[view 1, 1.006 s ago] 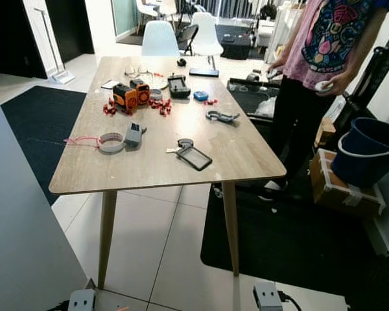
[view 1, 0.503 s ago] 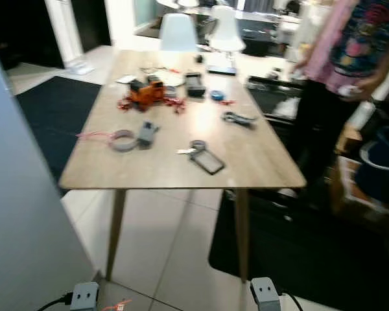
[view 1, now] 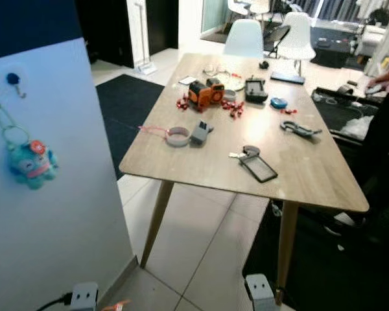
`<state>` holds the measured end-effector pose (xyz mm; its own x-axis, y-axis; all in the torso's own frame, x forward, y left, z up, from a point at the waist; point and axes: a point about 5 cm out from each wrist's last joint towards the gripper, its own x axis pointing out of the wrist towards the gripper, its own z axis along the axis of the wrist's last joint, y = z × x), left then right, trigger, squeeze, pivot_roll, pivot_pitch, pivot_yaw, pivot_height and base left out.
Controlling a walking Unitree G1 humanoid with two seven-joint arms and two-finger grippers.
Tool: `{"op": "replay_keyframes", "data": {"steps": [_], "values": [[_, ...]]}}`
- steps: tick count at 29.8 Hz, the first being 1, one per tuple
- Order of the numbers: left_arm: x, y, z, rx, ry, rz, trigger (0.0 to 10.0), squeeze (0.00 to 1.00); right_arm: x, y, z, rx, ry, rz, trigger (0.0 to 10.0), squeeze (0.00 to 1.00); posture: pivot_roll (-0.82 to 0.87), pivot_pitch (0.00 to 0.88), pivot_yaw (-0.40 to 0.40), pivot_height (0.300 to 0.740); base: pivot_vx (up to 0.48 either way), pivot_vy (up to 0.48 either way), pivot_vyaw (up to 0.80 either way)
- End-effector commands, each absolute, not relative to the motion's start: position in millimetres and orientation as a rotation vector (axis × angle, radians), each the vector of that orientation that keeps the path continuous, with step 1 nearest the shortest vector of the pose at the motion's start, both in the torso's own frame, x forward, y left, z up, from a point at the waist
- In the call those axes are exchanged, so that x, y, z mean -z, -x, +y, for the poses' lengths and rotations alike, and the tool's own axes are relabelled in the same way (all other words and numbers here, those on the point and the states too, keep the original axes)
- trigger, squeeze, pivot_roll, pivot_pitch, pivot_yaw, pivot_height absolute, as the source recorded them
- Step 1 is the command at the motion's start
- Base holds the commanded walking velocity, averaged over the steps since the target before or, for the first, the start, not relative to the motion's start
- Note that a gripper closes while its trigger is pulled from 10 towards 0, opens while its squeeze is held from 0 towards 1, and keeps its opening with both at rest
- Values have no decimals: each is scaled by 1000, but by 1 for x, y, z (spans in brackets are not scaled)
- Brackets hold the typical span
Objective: Hang keys on a hook
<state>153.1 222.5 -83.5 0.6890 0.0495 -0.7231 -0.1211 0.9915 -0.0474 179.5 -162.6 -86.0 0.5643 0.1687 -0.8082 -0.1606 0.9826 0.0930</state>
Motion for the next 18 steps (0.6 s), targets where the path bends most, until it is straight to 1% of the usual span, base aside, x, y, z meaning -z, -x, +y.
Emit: {"op": "replay_keyframes", "data": {"steps": [1,18], "values": [[85,-152,220,-93,95,811,10000,0,87,-178,-162,-202,-4,960,10000,0,97,0,-46,740,0,0,781],[86,-152,217,-93,100,826,10000,0,86,-179,-161,-219,-7,960,10000,0,96,0,-54,740,0,0,704]]}}
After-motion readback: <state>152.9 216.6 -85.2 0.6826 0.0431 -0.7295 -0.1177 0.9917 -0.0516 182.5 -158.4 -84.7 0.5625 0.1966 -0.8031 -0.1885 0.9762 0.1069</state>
